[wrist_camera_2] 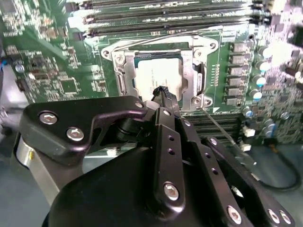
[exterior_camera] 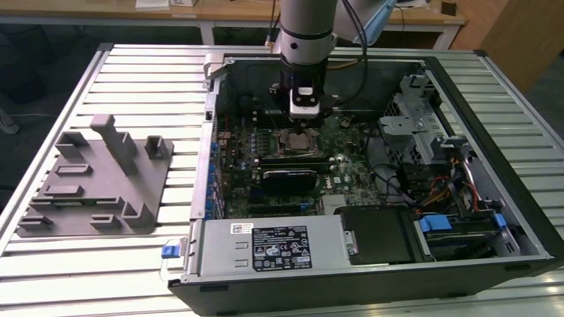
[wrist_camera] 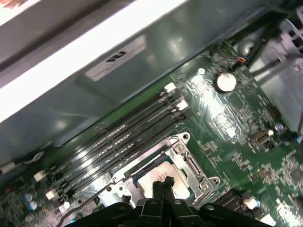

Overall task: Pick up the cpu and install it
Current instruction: 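Close the cpu cover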

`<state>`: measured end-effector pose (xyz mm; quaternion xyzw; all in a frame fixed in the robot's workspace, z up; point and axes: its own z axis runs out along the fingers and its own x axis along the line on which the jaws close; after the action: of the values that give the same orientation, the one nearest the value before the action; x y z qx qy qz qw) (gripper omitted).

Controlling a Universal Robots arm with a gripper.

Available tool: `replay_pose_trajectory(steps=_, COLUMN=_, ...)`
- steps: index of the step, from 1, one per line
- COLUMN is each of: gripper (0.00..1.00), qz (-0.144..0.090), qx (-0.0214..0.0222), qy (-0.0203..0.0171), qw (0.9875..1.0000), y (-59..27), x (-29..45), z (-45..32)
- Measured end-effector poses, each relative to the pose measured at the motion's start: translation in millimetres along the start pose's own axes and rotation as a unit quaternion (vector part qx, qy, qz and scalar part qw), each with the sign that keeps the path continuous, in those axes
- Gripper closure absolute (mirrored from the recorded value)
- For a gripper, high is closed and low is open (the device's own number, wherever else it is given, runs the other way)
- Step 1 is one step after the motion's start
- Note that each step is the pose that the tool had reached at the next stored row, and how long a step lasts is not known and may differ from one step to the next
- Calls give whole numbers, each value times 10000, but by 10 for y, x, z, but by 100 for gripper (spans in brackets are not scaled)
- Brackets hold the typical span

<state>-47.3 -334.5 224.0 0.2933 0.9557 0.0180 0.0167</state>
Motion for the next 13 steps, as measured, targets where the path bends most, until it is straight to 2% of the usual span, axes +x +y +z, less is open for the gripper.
replay_pose_trajectory(steps=4, gripper=89, qz=-360, qx=-7, qy=16, qw=9994, y=-1, x=0, z=7)
replay_pose_trajectory(steps=7, gripper=89, qz=-634, qx=-10, qy=26, qw=9980, y=-1, x=0, z=13)
replay_pose_trajectory(steps=10, gripper=89, qz=-903, qx=-9, qy=34, qw=9959, y=-1, x=0, z=19)
replay_pose_trajectory(steps=13, gripper=89, qz=-1179, qx=-4, qy=39, qw=9930, y=-1, x=1, z=26)
